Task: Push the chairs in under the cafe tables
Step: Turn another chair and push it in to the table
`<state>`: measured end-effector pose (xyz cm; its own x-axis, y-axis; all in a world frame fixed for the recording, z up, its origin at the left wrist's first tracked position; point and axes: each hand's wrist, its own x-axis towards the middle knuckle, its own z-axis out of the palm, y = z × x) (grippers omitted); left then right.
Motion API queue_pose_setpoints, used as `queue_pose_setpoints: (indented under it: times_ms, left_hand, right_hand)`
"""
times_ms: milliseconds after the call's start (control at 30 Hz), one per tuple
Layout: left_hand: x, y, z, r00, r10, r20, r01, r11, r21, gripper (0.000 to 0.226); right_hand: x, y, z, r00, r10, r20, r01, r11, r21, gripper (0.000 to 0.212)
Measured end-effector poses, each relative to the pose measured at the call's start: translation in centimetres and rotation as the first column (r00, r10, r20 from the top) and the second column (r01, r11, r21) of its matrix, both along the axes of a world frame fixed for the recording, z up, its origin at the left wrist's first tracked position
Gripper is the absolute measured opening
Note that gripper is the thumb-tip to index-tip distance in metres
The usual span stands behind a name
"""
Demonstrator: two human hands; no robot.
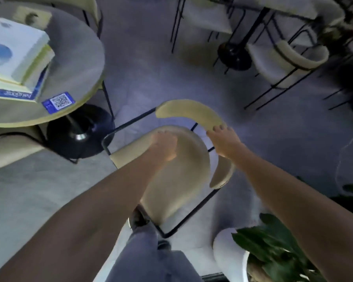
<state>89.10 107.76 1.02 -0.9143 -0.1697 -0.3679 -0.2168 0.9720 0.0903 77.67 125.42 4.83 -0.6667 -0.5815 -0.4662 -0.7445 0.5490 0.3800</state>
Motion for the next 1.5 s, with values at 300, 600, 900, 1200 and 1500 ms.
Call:
queue_pose_setpoints:
  times_ms: [300,600,900,1200,1500]
  left_hand:
    - [-3.8,0.3,-0.1,0.959,0.28,0.034,-0.28,0.96,-0.024,0.03]
    - [-8.4,4.4,-3.6,0.716,0.689,0.111,-0.688,0.724,-0.056,0.037]
    - [-10.0,10.0,-4.3,0.555,0.825,0.101,-0.831,0.556,0.021,0.035]
    - [-13.4,16.1,-7.8,0.406,0.899,0.162,-0.911,0.412,-0.002,0.031]
    - [-20.5,23.2,-9.4,0.162,0.96,0.227,-0.987,0.155,0.048,0.06]
  right_hand:
    - [-7.0,-3.1,-1.8,0.95,0.307,0.061,-0.309,0.95,0.031,0.046]
    - [-14.0,-5.4,-7.2,0.674,0.723,0.151,-0.732,0.681,0.008,0.044]
    - [-15.9,-4.8,-7.5,0.496,0.846,0.195,-0.862,0.507,-0.011,0.044]
    - [-19.3,-4.4,-10.8,0.25,0.933,0.257,-0.968,0.245,0.052,0.039]
    - [-25.4,-2.4,-13.0,-0.025,0.931,0.365,-0.979,-0.097,0.181,0.036]
